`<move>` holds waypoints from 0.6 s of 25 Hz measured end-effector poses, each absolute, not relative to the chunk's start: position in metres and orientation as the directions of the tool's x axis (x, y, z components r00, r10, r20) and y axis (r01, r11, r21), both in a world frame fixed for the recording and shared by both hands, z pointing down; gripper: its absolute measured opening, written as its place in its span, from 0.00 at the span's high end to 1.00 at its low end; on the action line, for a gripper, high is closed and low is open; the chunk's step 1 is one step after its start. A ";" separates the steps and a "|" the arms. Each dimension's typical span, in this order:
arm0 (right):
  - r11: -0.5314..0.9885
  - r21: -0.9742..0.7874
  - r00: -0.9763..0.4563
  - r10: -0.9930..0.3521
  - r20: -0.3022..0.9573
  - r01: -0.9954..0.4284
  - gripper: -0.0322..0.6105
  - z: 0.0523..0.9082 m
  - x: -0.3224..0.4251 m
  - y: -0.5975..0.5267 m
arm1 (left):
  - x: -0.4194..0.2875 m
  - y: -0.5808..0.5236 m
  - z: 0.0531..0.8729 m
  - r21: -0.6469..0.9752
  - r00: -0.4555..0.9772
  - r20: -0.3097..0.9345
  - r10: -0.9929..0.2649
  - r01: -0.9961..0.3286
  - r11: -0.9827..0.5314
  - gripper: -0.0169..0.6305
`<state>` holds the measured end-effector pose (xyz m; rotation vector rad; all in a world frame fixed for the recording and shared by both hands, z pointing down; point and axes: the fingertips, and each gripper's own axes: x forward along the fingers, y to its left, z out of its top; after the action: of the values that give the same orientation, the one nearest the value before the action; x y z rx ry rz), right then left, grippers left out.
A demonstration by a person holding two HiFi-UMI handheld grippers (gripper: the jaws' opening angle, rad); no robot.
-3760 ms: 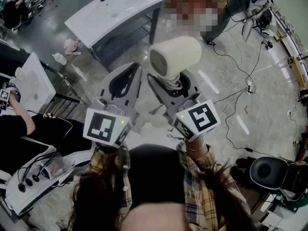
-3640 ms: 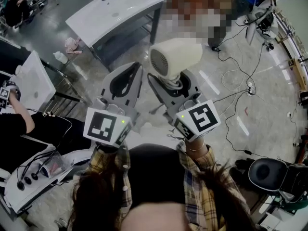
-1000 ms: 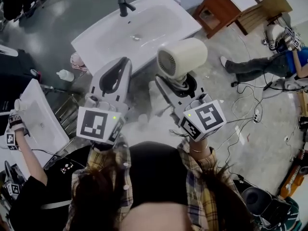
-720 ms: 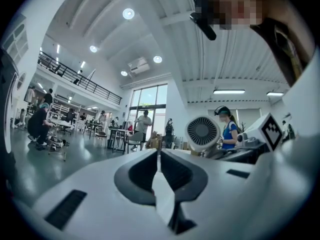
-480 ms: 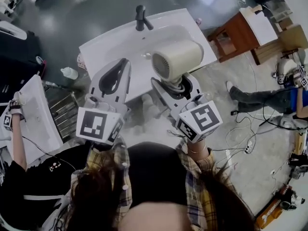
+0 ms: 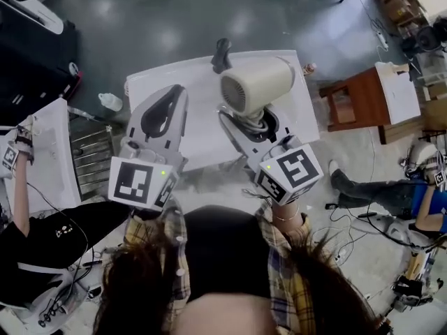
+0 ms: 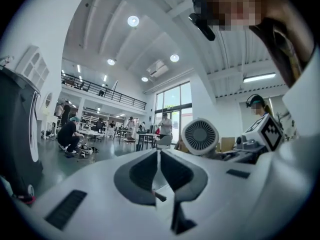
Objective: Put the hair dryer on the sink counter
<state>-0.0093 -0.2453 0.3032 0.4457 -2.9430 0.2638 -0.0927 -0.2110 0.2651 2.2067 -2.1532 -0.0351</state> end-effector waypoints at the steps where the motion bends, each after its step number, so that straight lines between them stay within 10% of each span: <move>1: 0.946 -0.149 -0.949 -0.262 0.177 -0.289 0.56 0.304 -0.011 -0.252 | -0.094 -0.216 0.265 0.055 0.009 0.024 -1.000 -0.998 -0.008 0.92; 15: 0.980 -0.162 -0.974 -0.083 0.210 -0.119 0.56 0.310 -0.061 -0.290 | -0.136 -0.245 0.273 0.063 -0.139 0.060 -0.988 -0.988 0.143 0.92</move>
<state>-0.0613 -0.2898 0.3104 0.1506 -2.9233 0.2578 -0.1358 -0.2449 0.2735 2.0020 -2.3076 -0.0127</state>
